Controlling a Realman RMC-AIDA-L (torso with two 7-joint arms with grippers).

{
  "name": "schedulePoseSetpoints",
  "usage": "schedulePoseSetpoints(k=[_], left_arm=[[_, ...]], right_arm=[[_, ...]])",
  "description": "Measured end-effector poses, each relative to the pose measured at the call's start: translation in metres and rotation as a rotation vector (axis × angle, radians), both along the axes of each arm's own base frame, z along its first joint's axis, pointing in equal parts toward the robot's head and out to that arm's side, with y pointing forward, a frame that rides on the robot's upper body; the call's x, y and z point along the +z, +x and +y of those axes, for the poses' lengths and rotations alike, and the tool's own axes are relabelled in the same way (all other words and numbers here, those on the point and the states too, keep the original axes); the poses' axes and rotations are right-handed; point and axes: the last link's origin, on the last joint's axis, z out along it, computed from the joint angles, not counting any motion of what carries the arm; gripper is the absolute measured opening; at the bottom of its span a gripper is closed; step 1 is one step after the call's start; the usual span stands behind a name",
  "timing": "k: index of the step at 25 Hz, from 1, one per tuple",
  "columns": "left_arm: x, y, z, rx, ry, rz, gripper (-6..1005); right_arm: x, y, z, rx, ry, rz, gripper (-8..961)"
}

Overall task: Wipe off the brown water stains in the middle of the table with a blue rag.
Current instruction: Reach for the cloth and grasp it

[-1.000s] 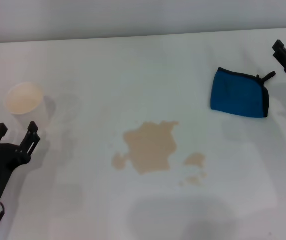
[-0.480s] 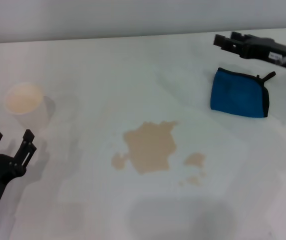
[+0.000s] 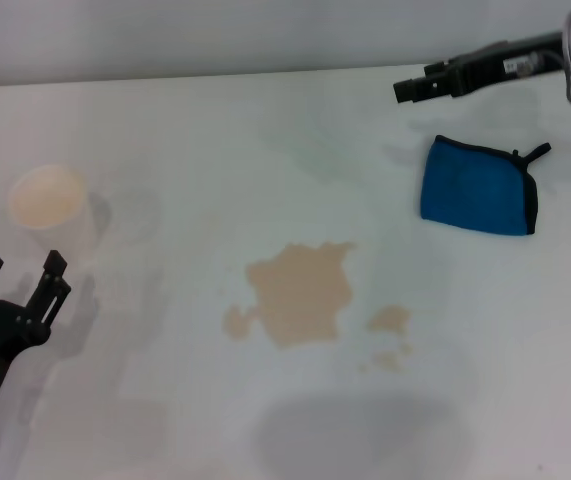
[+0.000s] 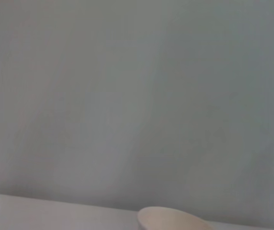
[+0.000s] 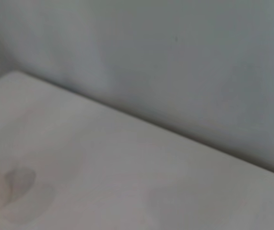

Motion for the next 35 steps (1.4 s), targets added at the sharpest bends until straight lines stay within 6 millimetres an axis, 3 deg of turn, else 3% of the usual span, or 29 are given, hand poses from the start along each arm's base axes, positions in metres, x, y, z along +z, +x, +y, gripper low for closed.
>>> schedulePoseSetpoints(k=[8,12,20,27,35], left_arm=[[0.003,-0.005,-0.003,0.028,-0.003,-0.051,786],[0.004,-0.010,-0.005,0.046,-0.008,-0.073,786],[0.005,-0.010,-0.004,0.047,-0.013,-0.082,785],[0.003,-0.007,-0.001,0.035,-0.026,-0.079,786],[0.001,-0.007,-0.003,0.041,-0.030,-0.083,785]], right_arm=[[0.024,-0.045,0.025,-0.044,-0.129,-0.169,699],[0.027,-0.054,0.028,-0.036,-0.157,-0.219,699],[-0.003,-0.019,0.015,-0.134,-0.203,-0.429,697],[-0.031,0.001,0.005,-0.162,-0.219,-0.512,695],[-0.041,0.014,0.001,-0.167,-0.204,-0.551,693]])
